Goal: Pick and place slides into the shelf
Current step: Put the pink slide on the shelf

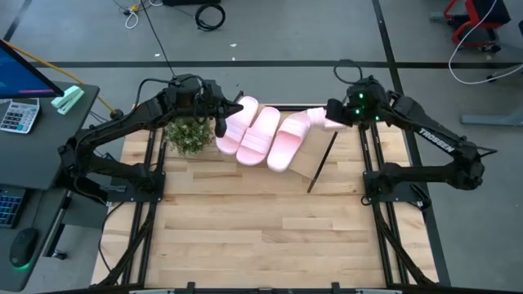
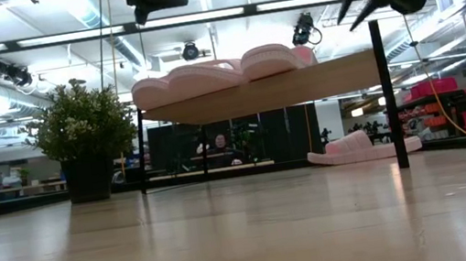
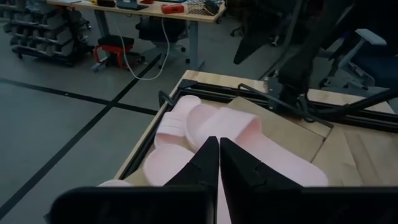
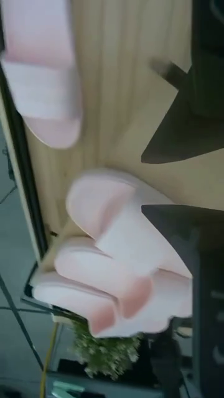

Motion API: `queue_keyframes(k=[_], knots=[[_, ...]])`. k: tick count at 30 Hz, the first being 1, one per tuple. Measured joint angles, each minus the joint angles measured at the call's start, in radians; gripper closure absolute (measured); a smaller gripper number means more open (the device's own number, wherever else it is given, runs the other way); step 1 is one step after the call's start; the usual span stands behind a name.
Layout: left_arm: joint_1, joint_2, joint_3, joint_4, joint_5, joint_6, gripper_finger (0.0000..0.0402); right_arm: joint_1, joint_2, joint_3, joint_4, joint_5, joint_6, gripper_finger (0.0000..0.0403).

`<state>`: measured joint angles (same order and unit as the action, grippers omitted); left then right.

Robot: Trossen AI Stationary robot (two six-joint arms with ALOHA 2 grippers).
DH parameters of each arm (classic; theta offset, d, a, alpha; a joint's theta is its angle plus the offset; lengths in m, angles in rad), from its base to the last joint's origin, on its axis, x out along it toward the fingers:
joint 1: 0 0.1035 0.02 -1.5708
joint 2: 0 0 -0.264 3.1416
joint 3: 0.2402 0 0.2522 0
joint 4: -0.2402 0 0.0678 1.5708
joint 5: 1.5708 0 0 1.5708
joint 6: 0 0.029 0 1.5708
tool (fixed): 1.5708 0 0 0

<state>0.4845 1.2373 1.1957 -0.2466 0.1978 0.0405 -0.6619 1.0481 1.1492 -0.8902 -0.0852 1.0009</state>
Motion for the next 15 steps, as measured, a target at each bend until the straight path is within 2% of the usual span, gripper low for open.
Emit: queue_keyframes(k=[10,15], knots=[[0.025,0.0,0.0,0.0,0.0,-0.029,0.0385,-0.286,0.136,0.0,0.033,-0.165,-0.241,0.0264],[0.025,0.0,0.0,0.0,0.0,-0.049,0.039,-0.32,0.223,0.0,0.064,-0.126,-0.278,0.0258]])
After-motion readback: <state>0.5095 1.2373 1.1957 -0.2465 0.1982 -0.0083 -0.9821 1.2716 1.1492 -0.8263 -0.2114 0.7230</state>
